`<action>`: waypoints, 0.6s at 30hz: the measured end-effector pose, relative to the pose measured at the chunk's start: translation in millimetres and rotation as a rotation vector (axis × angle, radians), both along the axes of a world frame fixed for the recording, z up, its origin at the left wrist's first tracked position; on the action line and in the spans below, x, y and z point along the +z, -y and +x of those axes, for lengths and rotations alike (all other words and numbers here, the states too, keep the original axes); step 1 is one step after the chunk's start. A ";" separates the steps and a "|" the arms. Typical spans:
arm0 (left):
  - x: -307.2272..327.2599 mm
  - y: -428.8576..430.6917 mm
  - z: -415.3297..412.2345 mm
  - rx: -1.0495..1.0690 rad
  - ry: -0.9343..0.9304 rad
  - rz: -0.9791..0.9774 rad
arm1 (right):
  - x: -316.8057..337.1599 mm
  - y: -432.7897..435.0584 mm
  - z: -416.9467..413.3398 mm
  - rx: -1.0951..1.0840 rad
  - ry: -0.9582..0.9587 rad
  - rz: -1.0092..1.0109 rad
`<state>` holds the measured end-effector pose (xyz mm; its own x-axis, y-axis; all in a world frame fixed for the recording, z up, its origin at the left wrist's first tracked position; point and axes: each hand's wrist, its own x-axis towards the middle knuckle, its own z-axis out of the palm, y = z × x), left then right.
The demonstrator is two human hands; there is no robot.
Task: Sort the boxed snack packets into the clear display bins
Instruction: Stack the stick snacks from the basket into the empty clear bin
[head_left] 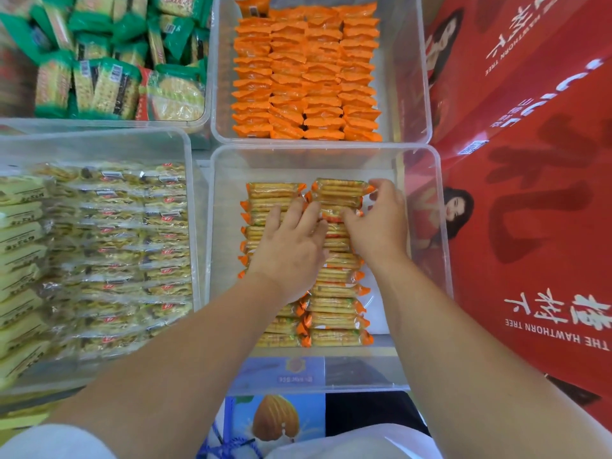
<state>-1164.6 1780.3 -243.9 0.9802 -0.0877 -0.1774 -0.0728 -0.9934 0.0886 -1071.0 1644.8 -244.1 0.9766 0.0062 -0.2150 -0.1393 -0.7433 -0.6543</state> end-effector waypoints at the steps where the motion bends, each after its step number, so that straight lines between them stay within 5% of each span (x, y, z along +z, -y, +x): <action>1: 0.4 1.4 -1.1 -0.002 -0.043 -0.012 | 2.5 -1.2 -3.1 0.063 0.124 -0.014; 4: 2.0 3.9 1.9 0.006 -0.116 -0.048 | 5.4 -4.6 -9.2 0.222 0.289 -0.062; 11: -0.5 7.5 12.5 0.088 -0.131 -0.106 | -1.0 -2.9 -3.8 0.351 0.121 -0.271; 18: -5.2 11.4 0.5 0.035 -0.202 0.042 | -6.0 -9.8 -5.7 0.410 0.033 -0.360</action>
